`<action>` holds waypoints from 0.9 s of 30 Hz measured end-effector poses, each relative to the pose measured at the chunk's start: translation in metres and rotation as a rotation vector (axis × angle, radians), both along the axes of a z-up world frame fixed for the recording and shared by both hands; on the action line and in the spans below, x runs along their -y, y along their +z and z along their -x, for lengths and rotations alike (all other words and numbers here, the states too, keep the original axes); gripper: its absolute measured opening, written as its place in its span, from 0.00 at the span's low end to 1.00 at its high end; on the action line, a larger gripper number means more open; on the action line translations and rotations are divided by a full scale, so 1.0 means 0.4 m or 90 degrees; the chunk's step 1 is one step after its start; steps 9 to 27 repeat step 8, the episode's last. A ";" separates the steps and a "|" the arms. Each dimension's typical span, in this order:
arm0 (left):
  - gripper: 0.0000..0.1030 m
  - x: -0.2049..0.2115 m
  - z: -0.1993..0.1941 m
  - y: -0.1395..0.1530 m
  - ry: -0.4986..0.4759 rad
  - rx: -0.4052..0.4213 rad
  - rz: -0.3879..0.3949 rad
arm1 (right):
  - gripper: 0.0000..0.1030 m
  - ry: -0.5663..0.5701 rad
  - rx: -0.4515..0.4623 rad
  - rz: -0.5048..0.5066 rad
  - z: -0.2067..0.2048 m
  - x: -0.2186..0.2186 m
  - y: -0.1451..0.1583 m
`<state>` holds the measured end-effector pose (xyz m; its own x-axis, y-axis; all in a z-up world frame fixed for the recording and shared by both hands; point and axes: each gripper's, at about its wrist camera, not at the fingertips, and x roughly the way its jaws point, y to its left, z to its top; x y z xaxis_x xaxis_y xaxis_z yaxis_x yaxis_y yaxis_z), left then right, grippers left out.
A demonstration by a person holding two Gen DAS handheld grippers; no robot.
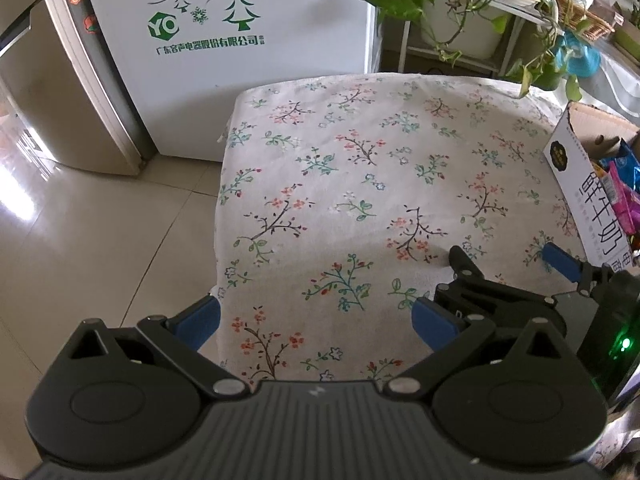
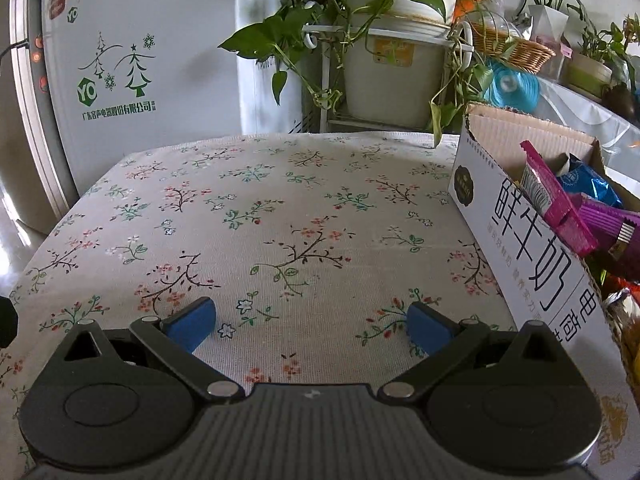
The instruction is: Organize snacks
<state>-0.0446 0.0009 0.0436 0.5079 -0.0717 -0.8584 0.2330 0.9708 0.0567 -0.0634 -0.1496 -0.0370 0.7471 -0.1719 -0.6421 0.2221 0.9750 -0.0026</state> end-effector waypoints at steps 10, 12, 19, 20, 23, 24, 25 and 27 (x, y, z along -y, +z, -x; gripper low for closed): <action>0.98 0.009 -0.006 -0.014 0.007 -0.008 -0.005 | 1.00 0.000 0.000 0.000 0.001 0.000 0.001; 0.98 0.009 -0.006 -0.014 0.007 -0.008 -0.005 | 1.00 0.000 0.000 0.000 0.001 0.000 0.001; 0.98 0.009 -0.006 -0.014 0.007 -0.008 -0.005 | 1.00 0.000 0.000 0.000 0.001 0.000 0.001; 0.98 0.009 -0.006 -0.014 0.007 -0.008 -0.005 | 1.00 0.000 0.000 0.000 0.001 0.000 0.001; 0.98 0.009 -0.006 -0.014 0.007 -0.008 -0.005 | 1.00 0.000 0.000 0.000 0.001 0.000 0.001; 0.98 0.009 -0.006 -0.014 0.007 -0.008 -0.005 | 1.00 0.000 0.000 0.000 0.001 0.000 0.001; 0.98 0.009 -0.006 -0.014 0.007 -0.008 -0.005 | 1.00 0.000 0.000 0.000 0.001 0.000 0.001; 0.98 0.009 -0.006 -0.014 0.007 -0.008 -0.005 | 1.00 0.000 0.000 0.000 0.001 0.000 0.001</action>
